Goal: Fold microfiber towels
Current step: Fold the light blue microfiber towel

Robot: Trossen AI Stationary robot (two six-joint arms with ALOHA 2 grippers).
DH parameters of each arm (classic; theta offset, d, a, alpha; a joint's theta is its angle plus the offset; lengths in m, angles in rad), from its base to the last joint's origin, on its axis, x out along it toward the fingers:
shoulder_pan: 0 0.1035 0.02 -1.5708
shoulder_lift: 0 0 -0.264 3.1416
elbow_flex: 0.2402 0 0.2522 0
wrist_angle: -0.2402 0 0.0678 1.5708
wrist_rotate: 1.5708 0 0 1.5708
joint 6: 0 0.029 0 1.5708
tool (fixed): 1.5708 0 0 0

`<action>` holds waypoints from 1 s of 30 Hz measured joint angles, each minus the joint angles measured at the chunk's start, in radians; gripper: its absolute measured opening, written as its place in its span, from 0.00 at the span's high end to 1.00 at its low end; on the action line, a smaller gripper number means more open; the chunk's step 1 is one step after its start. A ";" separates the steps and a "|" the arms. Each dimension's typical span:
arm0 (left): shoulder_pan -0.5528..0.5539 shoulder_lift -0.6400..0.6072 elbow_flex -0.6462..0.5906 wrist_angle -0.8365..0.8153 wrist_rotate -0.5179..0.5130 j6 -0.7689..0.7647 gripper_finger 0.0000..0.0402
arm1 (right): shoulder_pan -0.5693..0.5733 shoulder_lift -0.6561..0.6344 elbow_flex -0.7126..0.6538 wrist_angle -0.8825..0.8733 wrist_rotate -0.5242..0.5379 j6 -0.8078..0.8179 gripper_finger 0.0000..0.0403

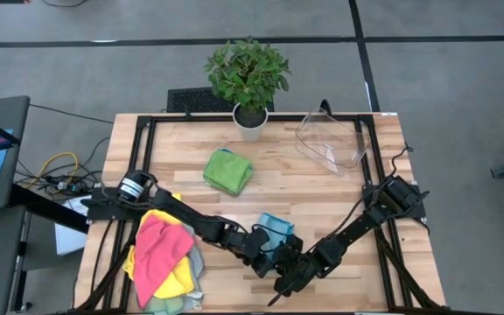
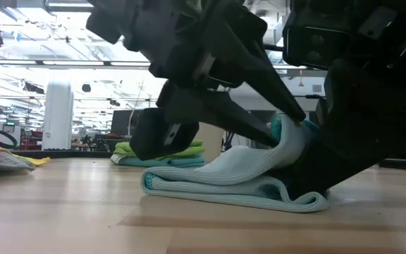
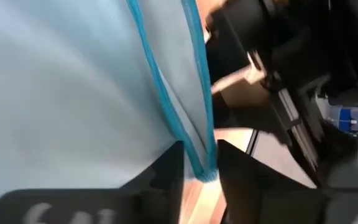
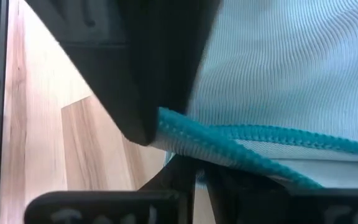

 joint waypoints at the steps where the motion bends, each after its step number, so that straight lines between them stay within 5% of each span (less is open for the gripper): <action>1: 0.006 0.000 0.000 0.000 0.005 0.000 0.77 | 0.000 0.000 0.000 0.001 0.000 0.000 0.86; 9: 0.075 -0.049 -0.001 -0.007 0.139 -0.021 0.61 | 0.038 0.000 -0.001 -0.002 0.012 0.054 0.86; 17: 0.083 -0.158 -0.001 -0.140 -0.014 0.051 0.61 | 0.121 -0.056 -0.003 -0.056 0.094 0.139 0.86; 25: 0.031 -0.133 -0.004 -0.227 -0.085 0.058 0.61 | 0.138 -0.174 -0.002 -0.236 0.111 0.183 0.86; 30: 0.013 -0.134 -0.003 -0.265 -0.145 0.060 0.61 | 0.148 -0.196 0.000 -0.224 0.267 0.159 0.86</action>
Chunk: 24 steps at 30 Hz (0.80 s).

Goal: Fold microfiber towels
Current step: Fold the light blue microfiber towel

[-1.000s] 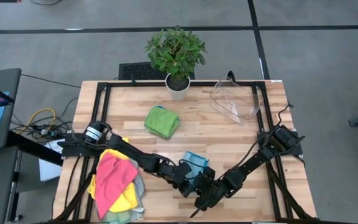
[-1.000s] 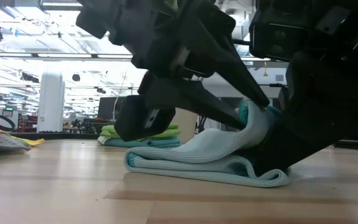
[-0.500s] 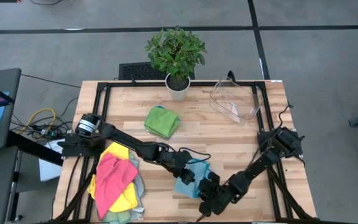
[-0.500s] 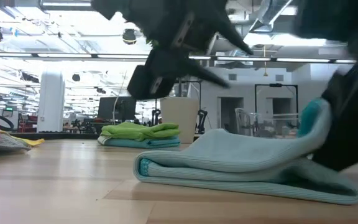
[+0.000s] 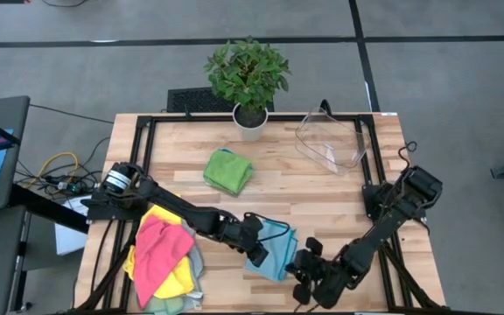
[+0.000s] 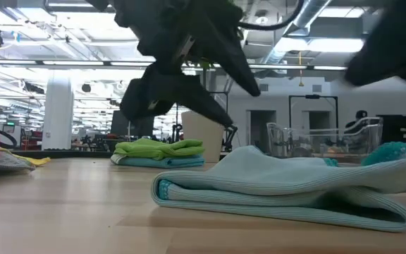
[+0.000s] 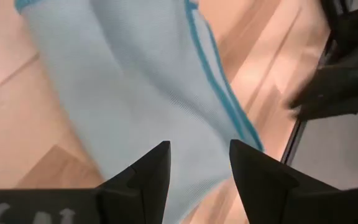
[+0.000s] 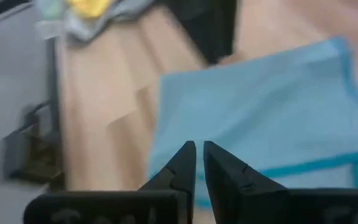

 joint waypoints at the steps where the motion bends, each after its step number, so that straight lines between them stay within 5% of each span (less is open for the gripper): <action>1: -0.003 0.000 0.001 0.002 -0.012 0.000 0.61 | -0.012 0.008 0.000 -0.001 0.003 0.000 0.86; 18: -0.005 0.125 0.003 0.012 -0.020 -0.031 0.61 | -0.040 0.129 -0.020 -0.177 -0.080 0.215 0.86; 24: 0.011 0.117 0.010 0.014 0.039 -0.023 0.61 | -0.038 0.058 -0.028 -0.237 -0.052 0.224 0.86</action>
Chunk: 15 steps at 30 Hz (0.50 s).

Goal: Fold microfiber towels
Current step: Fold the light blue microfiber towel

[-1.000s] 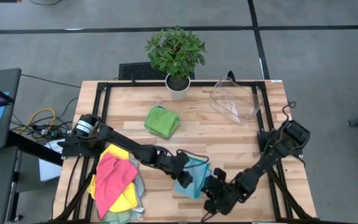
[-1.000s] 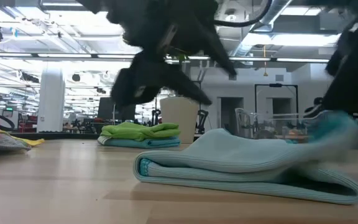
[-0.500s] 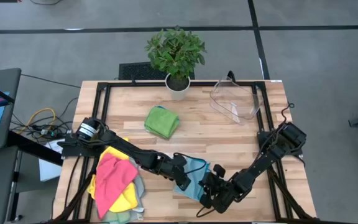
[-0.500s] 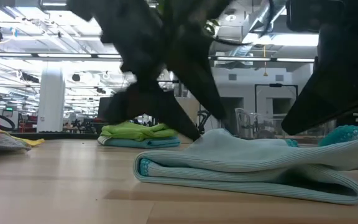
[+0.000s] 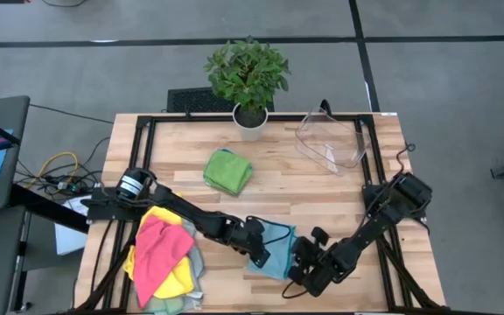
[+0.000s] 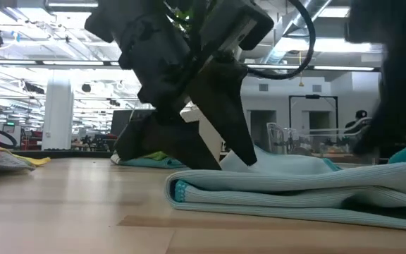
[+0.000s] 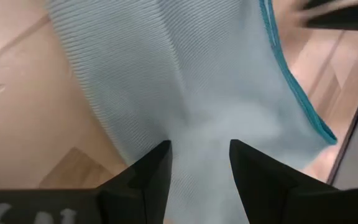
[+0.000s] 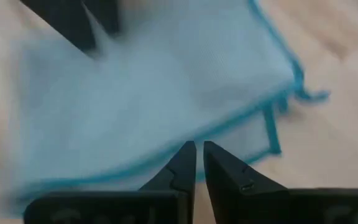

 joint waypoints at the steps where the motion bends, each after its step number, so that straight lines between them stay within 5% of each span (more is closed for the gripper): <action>1: 0.004 -0.008 0.001 -0.006 0.014 0.005 0.61 | 0.000 -0.027 0.006 0.001 0.011 0.001 0.86; 10: 0.034 -0.145 0.033 -0.059 0.035 0.144 0.61 | 0.010 -0.208 0.004 -0.007 -0.025 0.067 0.81; 15: 0.037 -0.226 0.036 -0.084 0.135 0.236 0.61 | -0.009 -0.239 0.005 0.012 -0.018 -0.130 0.66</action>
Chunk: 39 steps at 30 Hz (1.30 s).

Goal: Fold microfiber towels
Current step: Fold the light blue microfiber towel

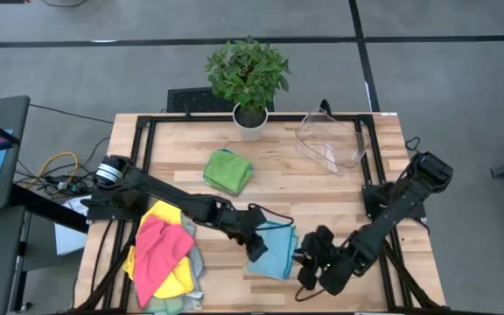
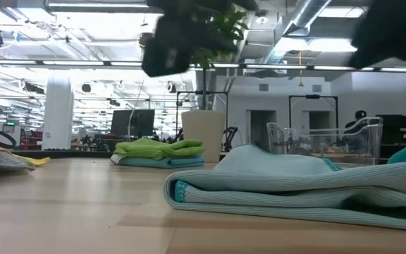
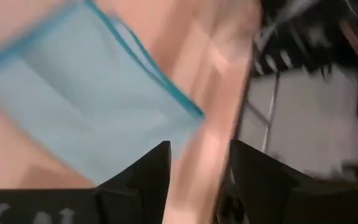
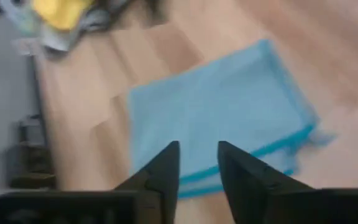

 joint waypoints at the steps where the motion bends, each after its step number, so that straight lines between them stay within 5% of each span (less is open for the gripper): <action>1: -0.013 -0.010 0.000 -0.023 0.027 0.007 0.61 | -0.020 -0.008 -0.001 -0.010 -0.001 -0.061 0.62; 4: -0.075 -0.021 -0.001 -0.091 0.010 -0.031 0.60 | -0.102 -0.016 0.001 0.001 -0.048 -0.215 0.52; 8: -0.151 -0.002 -0.001 -0.125 -0.170 -0.110 0.60 | -0.176 0.027 -0.017 0.179 -0.075 -0.462 0.47; 15: -0.203 0.081 -0.001 -0.056 -0.413 -0.150 0.60 | -0.230 0.111 -0.190 0.653 -0.079 -0.584 0.69; 24: -0.198 0.258 -0.002 0.038 -0.382 -0.215 0.72 | -0.272 0.218 -0.325 0.818 -0.104 -0.506 0.97; 32: -0.187 0.271 0.003 0.016 -0.313 -0.155 0.85 | -0.279 0.258 -0.349 0.839 -0.096 -0.398 0.89; 39: -0.142 0.173 -0.005 -0.257 -0.214 0.037 0.94 | -0.287 0.057 -0.348 0.816 -0.106 -0.513 0.87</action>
